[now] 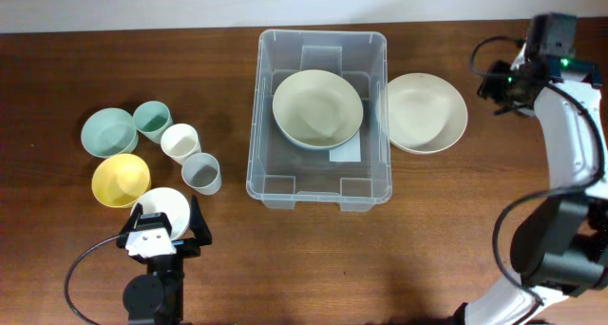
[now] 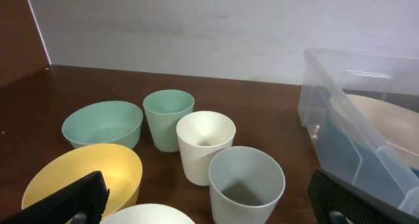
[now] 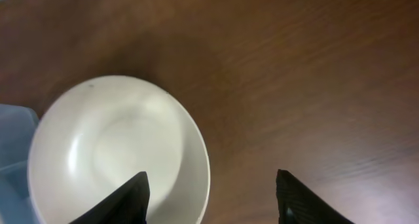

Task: Pack container
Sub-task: 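Move the right gripper to the second cream bowl and grasp its rim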

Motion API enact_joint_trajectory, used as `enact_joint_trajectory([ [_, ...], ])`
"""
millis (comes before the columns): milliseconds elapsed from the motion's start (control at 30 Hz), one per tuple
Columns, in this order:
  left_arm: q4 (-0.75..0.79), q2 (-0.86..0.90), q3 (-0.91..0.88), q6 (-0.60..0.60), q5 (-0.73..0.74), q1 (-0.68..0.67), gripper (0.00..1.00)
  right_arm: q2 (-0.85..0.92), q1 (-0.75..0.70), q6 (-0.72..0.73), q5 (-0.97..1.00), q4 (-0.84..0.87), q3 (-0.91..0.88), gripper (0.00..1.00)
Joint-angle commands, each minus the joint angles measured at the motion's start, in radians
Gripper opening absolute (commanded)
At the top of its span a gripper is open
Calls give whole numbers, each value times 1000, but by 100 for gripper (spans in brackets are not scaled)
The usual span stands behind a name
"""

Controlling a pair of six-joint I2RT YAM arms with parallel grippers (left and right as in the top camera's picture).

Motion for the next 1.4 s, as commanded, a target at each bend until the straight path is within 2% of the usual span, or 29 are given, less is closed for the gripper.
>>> enact_joint_trajectory([
  [0, 1, -6, -7, 19, 3, -4, 100, 45, -32, -42, -202, 45, -74, 57],
  [200, 1, -6, -7, 19, 3, -4, 100, 73, -39, -85, -243, 164, -190, 52],
  [700, 1, -6, -7, 19, 3, -4, 100, 90, -32, -93, -247, 386, -369, 51],
  [833, 1, -6, -7, 19, 3, -4, 100, 90, -32, -93, -248, 408, -384, 47],
  [1300, 1, -6, -7, 19, 3, -4, 100, 137, -31, -93, -316, 455, -386, 46],
  [1367, 1, -6, -7, 19, 4, -4, 100, 137, -31, -93, -319, 462, -386, 41],
])
